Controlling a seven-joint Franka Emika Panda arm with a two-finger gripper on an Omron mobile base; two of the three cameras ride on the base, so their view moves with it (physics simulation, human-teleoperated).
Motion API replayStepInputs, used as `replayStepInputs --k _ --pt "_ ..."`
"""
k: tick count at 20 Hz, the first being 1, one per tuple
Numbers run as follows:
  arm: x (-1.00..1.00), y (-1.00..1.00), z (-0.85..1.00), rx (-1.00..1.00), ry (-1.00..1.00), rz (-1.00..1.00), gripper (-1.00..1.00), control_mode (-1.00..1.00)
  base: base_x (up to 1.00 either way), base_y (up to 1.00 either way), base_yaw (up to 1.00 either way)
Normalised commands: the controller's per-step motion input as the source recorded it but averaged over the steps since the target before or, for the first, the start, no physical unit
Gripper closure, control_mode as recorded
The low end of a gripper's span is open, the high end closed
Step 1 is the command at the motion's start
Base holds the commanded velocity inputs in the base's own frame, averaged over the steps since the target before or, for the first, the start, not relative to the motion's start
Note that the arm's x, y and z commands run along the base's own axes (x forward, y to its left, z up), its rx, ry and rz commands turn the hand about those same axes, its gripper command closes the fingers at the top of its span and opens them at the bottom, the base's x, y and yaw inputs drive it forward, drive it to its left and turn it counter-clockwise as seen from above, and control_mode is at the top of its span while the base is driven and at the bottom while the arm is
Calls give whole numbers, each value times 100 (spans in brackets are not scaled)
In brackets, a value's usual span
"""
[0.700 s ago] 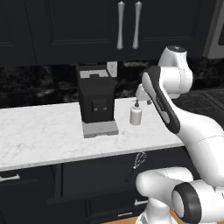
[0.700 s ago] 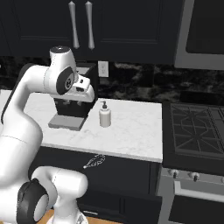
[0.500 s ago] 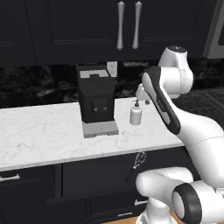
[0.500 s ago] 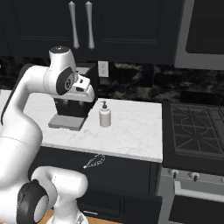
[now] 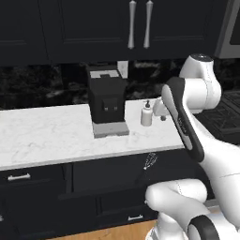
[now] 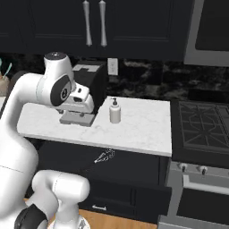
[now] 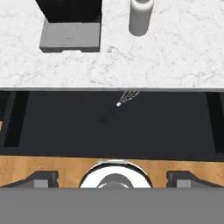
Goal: Pick the whisk from the drawer and place it on the counter.
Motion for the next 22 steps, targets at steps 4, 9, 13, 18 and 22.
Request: replayStepInputs --k 4,9,13,18,22 --pt "0 0 0 0 0 0 -100 100 -80 94 12" --pt "0 0 0 0 0 0 -100 100 -54 100 5" --pt "0 0 0 0 0 0 -100 100 -1 100 -6" --pt "0 0 0 0 0 0 -100 100 42 100 -32" --pt "0 0 0 0 0 0 -100 100 75 86 -46"
